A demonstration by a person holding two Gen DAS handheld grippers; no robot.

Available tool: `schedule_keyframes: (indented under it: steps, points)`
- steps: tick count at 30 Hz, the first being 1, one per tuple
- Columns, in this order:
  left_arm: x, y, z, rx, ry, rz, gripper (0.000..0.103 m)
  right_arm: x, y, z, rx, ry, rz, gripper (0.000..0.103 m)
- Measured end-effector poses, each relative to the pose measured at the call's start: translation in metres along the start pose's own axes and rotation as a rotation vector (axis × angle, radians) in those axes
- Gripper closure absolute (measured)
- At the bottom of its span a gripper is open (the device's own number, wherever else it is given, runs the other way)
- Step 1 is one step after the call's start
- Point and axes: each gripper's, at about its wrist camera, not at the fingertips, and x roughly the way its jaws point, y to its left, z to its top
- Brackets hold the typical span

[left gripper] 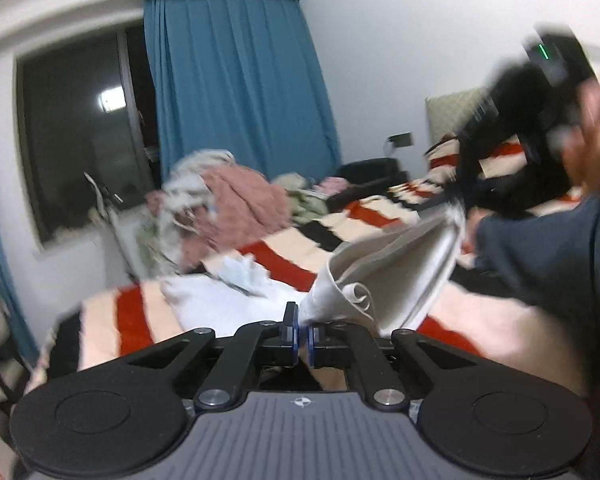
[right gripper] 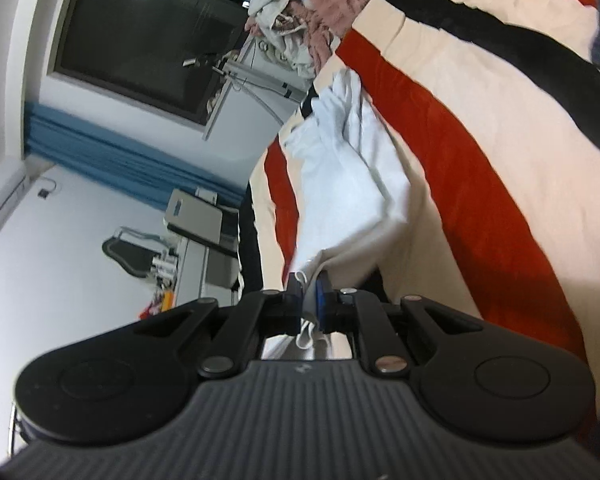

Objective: Fold clothes
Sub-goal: 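Lower the folded hem onto the shirt and open the right gripper while the left gripper releases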

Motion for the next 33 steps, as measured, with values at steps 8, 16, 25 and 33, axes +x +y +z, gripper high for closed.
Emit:
schedule_keyframes:
  steps: [8,16,25,33]
  points:
    - [0.024,0.097,0.028,-0.171,0.07,-0.169,0.099,0.041,0.012,0.027,0.012,-0.038,-0.034,0.093]
    - [0.234,0.235,0.042,-0.527,0.247,-0.153,0.099,0.2,0.034,0.137,-0.028,-0.039,-0.121,0.092]
    - [0.372,0.332,-0.012,-0.751,0.336,-0.04,0.1,0.324,-0.001,0.188,-0.165,-0.078,-0.245,0.09]
    - [0.321,0.312,-0.044,-0.736,0.277,-0.095,0.058,0.318,-0.023,0.184,-0.227,-0.023,-0.162,0.019]
